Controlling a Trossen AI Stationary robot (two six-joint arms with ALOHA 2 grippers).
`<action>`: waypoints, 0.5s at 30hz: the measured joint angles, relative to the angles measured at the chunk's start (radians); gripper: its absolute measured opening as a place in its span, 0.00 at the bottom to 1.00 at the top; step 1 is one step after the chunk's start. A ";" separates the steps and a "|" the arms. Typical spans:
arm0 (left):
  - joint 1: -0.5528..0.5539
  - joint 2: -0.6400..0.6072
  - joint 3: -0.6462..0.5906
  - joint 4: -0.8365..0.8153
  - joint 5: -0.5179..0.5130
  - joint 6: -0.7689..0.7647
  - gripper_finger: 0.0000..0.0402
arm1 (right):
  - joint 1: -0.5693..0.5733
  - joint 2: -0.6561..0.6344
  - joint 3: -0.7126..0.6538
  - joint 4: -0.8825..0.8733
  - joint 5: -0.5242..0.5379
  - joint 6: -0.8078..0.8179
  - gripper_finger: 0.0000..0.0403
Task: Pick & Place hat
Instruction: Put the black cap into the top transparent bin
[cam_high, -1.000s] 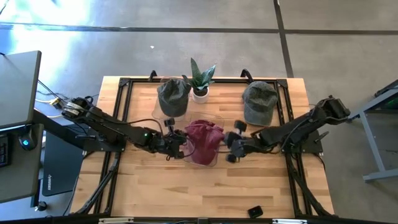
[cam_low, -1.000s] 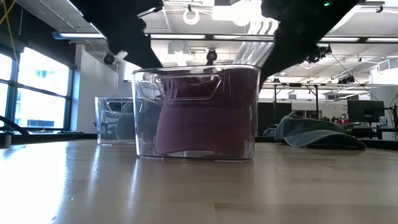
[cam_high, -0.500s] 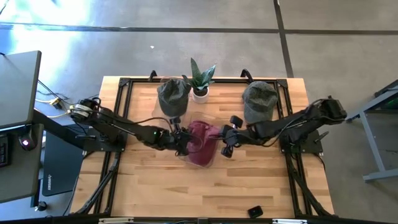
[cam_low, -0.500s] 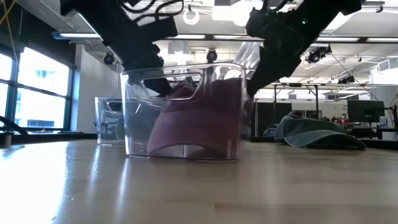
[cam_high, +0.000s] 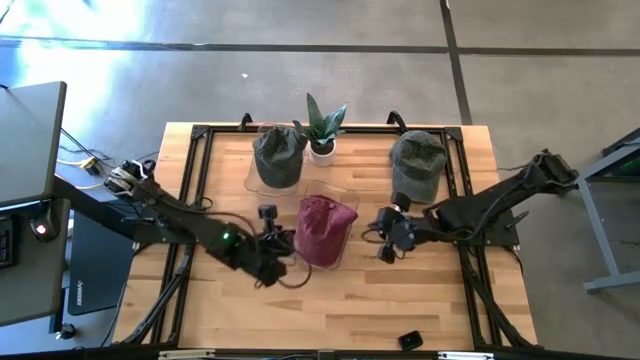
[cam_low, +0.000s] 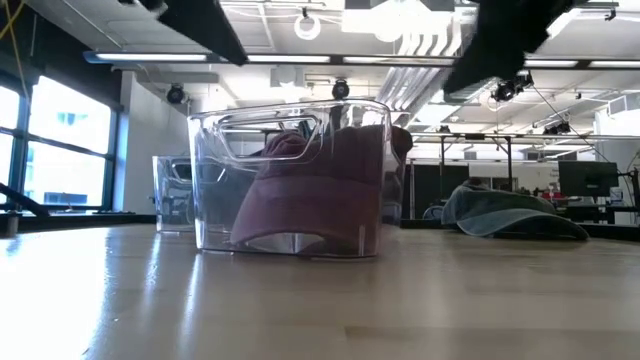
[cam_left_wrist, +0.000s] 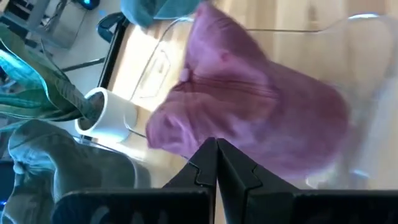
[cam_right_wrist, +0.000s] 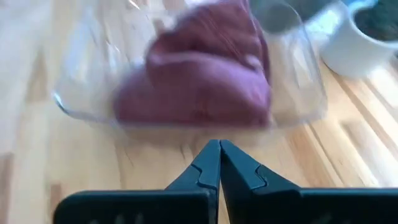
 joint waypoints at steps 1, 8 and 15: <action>-0.021 -0.001 0.002 -0.011 -0.003 -0.022 0.01 | 0.014 -0.006 0.000 -0.036 0.021 0.027 0.01; -0.154 -0.001 -0.094 -0.063 0.001 -0.226 0.01 | 0.060 0.009 -0.017 -0.328 0.027 0.248 0.04; -0.215 0.001 -0.196 -0.049 0.045 -0.366 0.01 | -0.016 0.009 -0.103 -0.392 -0.079 0.256 0.28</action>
